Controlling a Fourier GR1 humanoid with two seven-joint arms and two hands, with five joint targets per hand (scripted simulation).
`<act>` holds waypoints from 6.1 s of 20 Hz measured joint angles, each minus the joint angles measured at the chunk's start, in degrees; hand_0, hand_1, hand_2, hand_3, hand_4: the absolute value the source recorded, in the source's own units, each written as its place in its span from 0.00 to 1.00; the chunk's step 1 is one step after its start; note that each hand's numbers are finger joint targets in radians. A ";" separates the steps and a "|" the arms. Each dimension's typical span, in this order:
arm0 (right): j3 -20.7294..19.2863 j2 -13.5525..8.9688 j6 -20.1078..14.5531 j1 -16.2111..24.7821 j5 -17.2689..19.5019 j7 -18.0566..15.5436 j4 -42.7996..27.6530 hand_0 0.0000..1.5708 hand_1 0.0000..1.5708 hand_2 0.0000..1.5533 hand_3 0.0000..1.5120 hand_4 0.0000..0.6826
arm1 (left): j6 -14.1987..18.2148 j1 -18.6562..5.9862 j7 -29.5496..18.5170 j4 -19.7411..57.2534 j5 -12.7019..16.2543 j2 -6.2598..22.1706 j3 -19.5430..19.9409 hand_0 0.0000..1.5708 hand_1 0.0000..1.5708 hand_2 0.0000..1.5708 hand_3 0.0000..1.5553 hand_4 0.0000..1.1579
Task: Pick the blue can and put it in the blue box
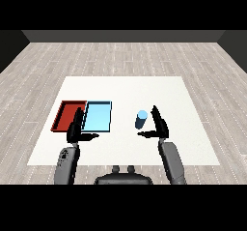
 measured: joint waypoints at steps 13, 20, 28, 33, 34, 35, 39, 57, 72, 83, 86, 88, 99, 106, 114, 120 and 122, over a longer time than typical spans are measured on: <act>-0.55 0.75 3.82 -1.77 -2.84 -12.90 7.44 0.00 0.00 0.00 0.00 0.00 | -1.33 2.84 -13.53 2.37 0.06 -1.32 0.70 0.00 0.00 0.00 0.00 0.00; -1.47 0.34 3.83 -3.73 -3.61 -12.46 8.93 0.00 0.00 0.00 0.00 0.00 | -1.22 1.98 -13.92 2.97 -0.18 -1.45 0.73 0.00 0.00 0.00 0.00 0.00; -2.52 0.46 3.95 -3.76 -4.07 -13.68 11.63 0.00 0.00 0.00 0.00 0.00 | -0.92 2.68 -14.58 2.96 -0.73 -1.31 0.87 0.00 0.00 0.00 0.00 0.00; -3.40 0.56 2.38 -5.98 -4.61 -13.11 16.08 0.00 0.00 0.00 0.00 0.00 | -1.33 1.69 -14.74 4.33 -0.40 -0.84 1.60 0.00 0.00 0.00 0.00 0.00; -3.45 0.68 2.24 -6.36 -4.81 -13.25 17.22 0.00 0.00 0.00 0.00 0.00 | -1.55 2.45 -14.71 3.69 -0.06 -0.85 1.64 0.00 0.00 0.00 0.00 0.00; -4.06 0.35 2.37 -7.03 -5.34 -12.29 17.42 0.00 0.00 0.00 0.00 0.00 | -1.22 1.38 -13.71 3.55 -0.16 -0.93 1.52 0.00 0.00 0.00 0.00 0.00; -5.69 -0.29 2.37 -9.27 -5.70 -12.62 20.96 0.00 0.00 0.00 0.00 0.00 | -1.00 1.77 -13.04 2.58 -0.37 -1.09 1.14 0.00 0.00 0.00 0.00 0.00; -7.13 0.65 0.04 -19.67 -11.02 -16.93 39.07 0.00 0.00 0.00 0.00 0.00 | 0.66 0.65 -14.93 4.43 -1.60 -0.87 1.71 0.00 0.00 0.00 0.00 0.00; -5.88 0.59 0.06 -24.26 -14.65 -19.14 46.29 0.00 0.00 0.00 0.00 0.00 | -0.65 3.93 -12.93 -0.55 -0.87 -0.41 1.54 0.00 0.00 0.00 0.00 0.00; -6.30 0.18 -5.13 -29.26 -15.57 -21.30 54.68 0.93 0.93 0.94 0.96 0.79 | -1.16 0.12 -13.20 3.25 0.02 -0.17 2.77 0.00 0.00 0.00 0.00 0.00; -4.65 0.56 -8.50 -29.21 -16.03 -21.09 55.51 0.94 0.94 0.94 0.95 0.81 | -0.84 1.33 -15.20 3.87 -0.84 -1.07 1.92 0.00 0.00 0.00 0.00 0.00; -4.38 0.68 -9.52 -29.36 -15.66 -20.12 54.83 0.93 0.93 0.93 0.94 0.78 | -1.04 2.00 -14.15 2.19 -0.57 -0.94 1.74 0.00 0.00 0.00 0.00 0.00; 0.44 0.88 -14.50 -27.85 -12.95 -20.46 46.38 0.92 0.92 0.95 0.90 0.73 | -0.28 1.71 -14.57 2.76 -2.23 -1.66 0.30 0.00 0.00 0.00 0.00 0.00; 4.35 0.85 -16.99 -28.22 -12.94 -19.69 41.06 0.93 0.93 0.95 0.91 0.77 | -1.02 0.06 -12.85 3.53 -2.47 -1.83 -0.98 0.00 0.00 0.00 0.00 0.00; 8.43 1.01 -18.68 -29.99 -13.36 -16.70 35.12 0.92 0.92 0.94 0.89 0.82 | -0.03 -1.05 -11.86 4.38 -2.69 -3.07 -4.90 0.00 0.00 0.00 0.00 0.00; 8.88 -1.41 -16.41 -23.48 -10.79 -12.53 24.16 0.92 0.92 0.94 0.89 0.82 | 1.46 -2.72 -10.17 4.49 -1.77 -3.24 -7.66 0.00 0.00 0.00 0.00 0.00; 8.29 -2.34 -14.87 -21.39 -10.47 -12.31 21.67 0.92 0.92 0.94 0.90 0.83 | 1.95 -3.43 -10.38 5.23 -1.36 -3.26 -8.73 0.00 0.00 0.00 0.00 0.00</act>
